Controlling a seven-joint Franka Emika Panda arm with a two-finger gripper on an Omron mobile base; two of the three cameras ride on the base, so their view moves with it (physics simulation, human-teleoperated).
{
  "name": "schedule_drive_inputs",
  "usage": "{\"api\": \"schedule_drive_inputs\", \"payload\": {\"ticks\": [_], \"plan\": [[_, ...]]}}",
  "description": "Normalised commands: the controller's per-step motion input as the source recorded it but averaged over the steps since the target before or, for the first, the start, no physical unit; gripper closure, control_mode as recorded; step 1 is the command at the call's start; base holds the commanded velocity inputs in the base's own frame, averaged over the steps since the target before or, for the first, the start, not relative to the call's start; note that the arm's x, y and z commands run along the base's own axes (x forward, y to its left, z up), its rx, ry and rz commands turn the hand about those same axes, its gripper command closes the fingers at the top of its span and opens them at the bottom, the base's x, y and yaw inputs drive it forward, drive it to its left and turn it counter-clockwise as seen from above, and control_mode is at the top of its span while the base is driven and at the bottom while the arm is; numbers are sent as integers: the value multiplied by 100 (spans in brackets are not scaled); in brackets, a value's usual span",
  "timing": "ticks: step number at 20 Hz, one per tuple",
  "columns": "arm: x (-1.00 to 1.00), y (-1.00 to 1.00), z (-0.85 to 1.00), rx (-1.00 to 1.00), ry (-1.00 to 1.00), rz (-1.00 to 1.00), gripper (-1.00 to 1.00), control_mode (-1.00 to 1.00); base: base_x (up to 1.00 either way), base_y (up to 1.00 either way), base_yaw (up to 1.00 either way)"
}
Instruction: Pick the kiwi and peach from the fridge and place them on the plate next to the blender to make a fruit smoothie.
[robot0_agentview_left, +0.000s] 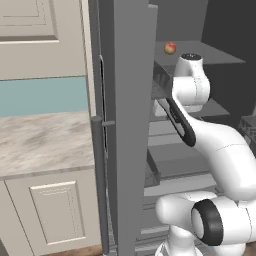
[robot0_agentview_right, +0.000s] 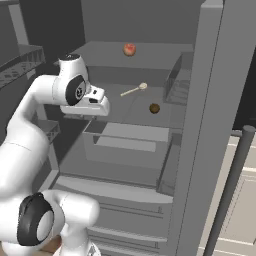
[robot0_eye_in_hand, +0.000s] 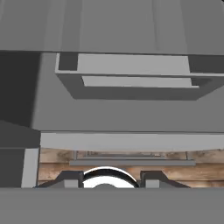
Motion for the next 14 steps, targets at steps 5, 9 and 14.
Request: {"api": "schedule_drive_inputs", "payload": {"ticks": [5, 9, 14], "plan": [[-6, -37, 23, 0, -32, 1, -100, -100, 0, 0, 0], [-41, -70, 83, 0, -61, 0, -100, -100, 0, 0, 0], [-9, -37, 100, 0, -61, 0, -100, -100, 0, 0, 0]]}}
